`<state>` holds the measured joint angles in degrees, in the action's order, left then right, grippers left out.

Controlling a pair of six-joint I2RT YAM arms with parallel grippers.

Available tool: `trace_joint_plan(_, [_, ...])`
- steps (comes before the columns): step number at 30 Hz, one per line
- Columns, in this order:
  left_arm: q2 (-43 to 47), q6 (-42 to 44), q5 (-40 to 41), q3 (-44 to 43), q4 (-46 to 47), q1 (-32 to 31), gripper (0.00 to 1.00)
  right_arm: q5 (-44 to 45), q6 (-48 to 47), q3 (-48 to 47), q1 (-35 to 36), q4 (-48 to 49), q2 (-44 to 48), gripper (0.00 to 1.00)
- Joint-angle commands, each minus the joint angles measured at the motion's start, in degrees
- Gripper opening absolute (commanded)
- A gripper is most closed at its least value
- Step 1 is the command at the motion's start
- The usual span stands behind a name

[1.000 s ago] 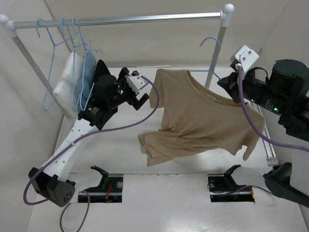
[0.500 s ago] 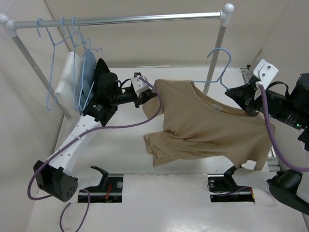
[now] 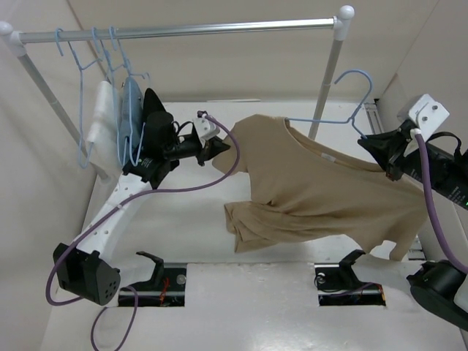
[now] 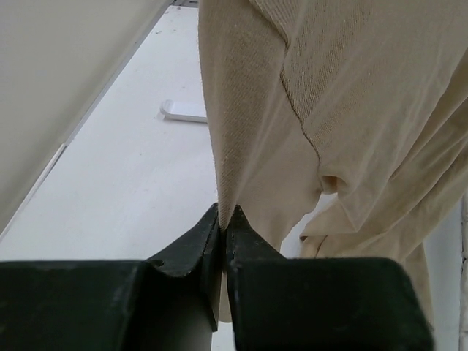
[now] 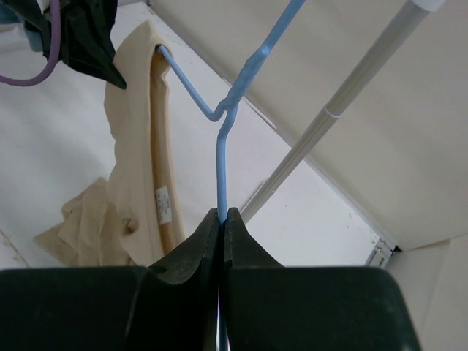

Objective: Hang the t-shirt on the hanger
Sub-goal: Hang the hanger with tshirt onto the clothesline

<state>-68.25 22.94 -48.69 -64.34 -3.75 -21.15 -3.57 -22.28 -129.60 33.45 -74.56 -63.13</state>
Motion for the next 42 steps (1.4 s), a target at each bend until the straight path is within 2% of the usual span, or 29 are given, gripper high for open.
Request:
trace_joint_plan(1, [0.40, 2.28, 1.93, 1.31, -2.93, 1.11, 0.00, 1.91, 0.93, -2.50, 0.39, 6.27, 1.96, 0.00])
trace_joint_plan(3, [0.40, 2.29, 1.93, 1.32, -2.32, 1.11, 0.00, 0.24, 0.93, -1.01, 0.39, 7.93, 0.91, 0.00])
trace_joint_plan(4, [0.40, 1.76, 1.93, 1.32, -2.32, 1.11, 0.15, -0.29, 0.93, -1.00, 0.39, 7.94, 0.91, 0.00])
trace_joint_plan(5, [0.92, 1.24, 1.93, 1.32, -1.53, 1.11, 0.36, -0.29, 1.53, -1.00, 0.39, 8.64, -0.57, 0.00])
trace_joint_plan(6, [0.92, 1.23, 1.93, 1.32, -0.92, 1.11, 0.71, -0.29, 1.54, -1.00, 0.39, 8.65, -1.28, 0.00])
trace_joint_plan(8, [0.92, 0.70, 2.54, 0.62, -0.91, 1.11, 0.96, 1.10, 2.94, -2.48, 0.39, 9.17, -4.00, 0.00])
trace_joint_plan(9, [0.92, 0.70, 3.07, 0.62, -0.91, 1.11, 1.00, 2.16, 4.08, -3.46, 0.39, 9.17, -5.06, 0.00])
trace_joint_plan(14, [2.86, 0.70, 11.48, 0.70, -0.91, 1.11, 1.00, 10.58, 5.93, -6.72, 0.39, 11.89, -8.76, 0.00])
trace_joint_plan(17, [3.91, 0.18, 15.71, 1.75, -0.38, 1.11, 1.00, 15.85, 6.55, -6.72, 0.39, 16.98, -9.90, 0.00])
trace_joint_plan(22, [4.96, -0.35, 16.96, 3.16, -0.91, 1.11, 1.00, 23.08, 6.55, -9.26, 0.39, 24.63, -14.46, 0.00])
trace_joint_plan(26, [6.10, -0.88, 16.96, 4.74, -1.44, 1.11, 1.00, 24.40, 5.94, -10.58, 0.39, 30.43, -17.71, 0.00])
trace_joint_plan(32, [7.16, -1.93, 16.96, 6.50, -1.44, 1.11, 1.00, 26.16, 4.71, -10.58, 0.39, 33.07, -22.64, 0.00])
trace_joint_plan(42, [8.22, -1.93, 16.96, 7.65, -1.44, 1.11, 1.00, 27.04, 5.23, 1.09, 1.00, 34.57, -21.78, 0.00])
